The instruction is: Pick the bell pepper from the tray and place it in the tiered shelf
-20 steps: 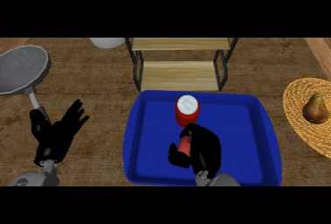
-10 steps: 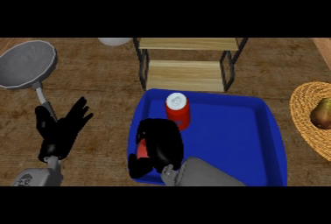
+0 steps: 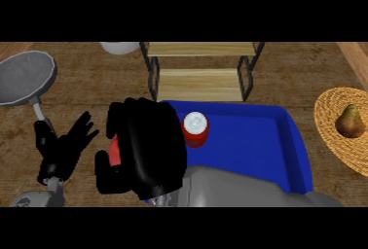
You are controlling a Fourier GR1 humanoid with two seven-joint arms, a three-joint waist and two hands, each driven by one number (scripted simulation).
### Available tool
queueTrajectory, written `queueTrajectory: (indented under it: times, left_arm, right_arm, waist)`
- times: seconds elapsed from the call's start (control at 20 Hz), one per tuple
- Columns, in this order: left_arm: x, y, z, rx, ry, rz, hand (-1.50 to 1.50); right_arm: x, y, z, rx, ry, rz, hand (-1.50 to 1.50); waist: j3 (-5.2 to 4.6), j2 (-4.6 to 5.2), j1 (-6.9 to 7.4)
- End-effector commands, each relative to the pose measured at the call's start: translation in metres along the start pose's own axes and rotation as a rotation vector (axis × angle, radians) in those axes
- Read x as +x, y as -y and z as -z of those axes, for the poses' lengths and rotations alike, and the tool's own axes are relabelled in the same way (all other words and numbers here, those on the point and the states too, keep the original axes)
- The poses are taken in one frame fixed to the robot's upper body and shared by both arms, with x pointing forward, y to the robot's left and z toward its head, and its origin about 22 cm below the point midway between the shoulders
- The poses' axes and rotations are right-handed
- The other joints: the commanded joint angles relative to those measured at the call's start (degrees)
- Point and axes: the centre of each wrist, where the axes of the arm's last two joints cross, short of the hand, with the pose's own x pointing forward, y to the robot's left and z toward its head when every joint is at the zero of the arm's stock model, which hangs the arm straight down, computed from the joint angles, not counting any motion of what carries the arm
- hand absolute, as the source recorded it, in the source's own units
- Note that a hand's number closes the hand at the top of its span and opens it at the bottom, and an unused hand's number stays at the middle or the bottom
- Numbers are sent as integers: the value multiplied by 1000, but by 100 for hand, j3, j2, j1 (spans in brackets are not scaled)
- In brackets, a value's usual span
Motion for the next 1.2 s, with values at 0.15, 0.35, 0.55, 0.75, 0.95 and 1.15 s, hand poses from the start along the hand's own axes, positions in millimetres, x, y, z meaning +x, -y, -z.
queueTrajectory:
  times: [0.15, 0.35, 0.55, 0.75, 0.95, 1.15]
  left_arm:
    - [-16, -10, -3, 31, -53, -3, 0]
    - [-16, 2, 2, 27, -57, -19, 0]
    - [-21, -6, -1, 22, -57, -12, 0]
    - [-24, -2, -6, 9, -46, -10, 0]
    - [-23, -8, -7, 13, -52, -16, 0]
    - [-16, -12, -4, 7, -46, 0, 0]
  right_arm:
    - [53, 79, 8, -171, -135, 47, 150]
    - [59, 108, 42, -208, -165, 4, 150]
    - [76, 140, 42, -243, -189, 69, 150]
    - [69, 167, 70, -299, -218, 61, 150]
    - [59, 196, 87, -312, -236, 65, 150]
    - [42, 214, 116, -302, -233, 42, 150]
  waist:
    - [-29, 6, -134]
    - [-32, 52, -115]
    - [-31, 37, -122]
    - [-30, 60, -41]
    - [-26, 60, -46]
    - [-27, 89, -10]
